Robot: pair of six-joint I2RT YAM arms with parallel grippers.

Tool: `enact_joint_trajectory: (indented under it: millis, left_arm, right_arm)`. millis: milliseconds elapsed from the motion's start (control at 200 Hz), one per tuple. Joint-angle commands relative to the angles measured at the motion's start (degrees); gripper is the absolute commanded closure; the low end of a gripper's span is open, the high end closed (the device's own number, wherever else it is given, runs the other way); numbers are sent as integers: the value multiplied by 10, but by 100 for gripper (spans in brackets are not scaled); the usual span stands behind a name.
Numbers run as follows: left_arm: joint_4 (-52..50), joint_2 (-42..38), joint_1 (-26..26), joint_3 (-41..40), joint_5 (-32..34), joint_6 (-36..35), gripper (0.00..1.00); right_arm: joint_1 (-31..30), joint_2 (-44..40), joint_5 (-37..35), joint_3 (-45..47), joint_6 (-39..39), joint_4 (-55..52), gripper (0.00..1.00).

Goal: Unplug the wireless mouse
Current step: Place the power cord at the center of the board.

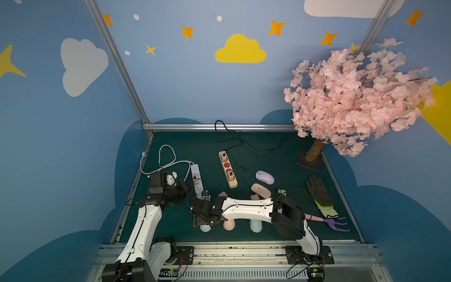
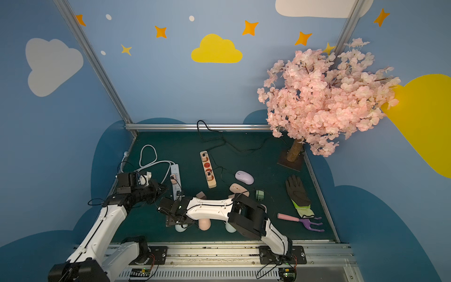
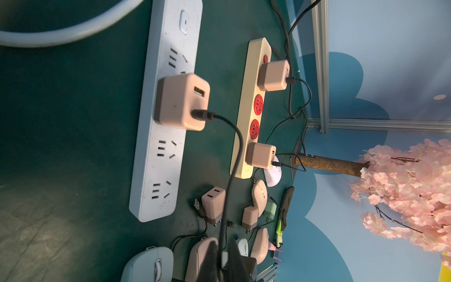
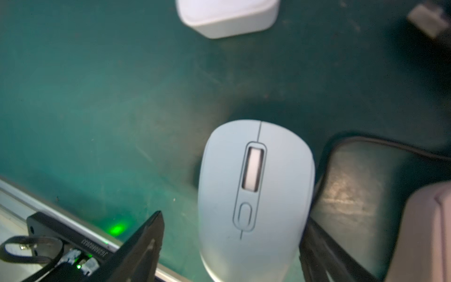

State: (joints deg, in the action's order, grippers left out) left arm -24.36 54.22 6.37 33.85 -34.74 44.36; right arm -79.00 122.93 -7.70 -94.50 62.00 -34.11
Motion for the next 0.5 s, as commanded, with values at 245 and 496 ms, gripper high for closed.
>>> enact_joint_trajectory:
  millis: [245,496]
  left_arm:
    - [-172,-76,-4,41,110,-71,34]
    - [-227,-4,-89,142,283,-112,15]
  right_arm:
    - [-23,-202,-106,139,-100,90,16]
    - [-20,-302,-199,251,-115,128,16]
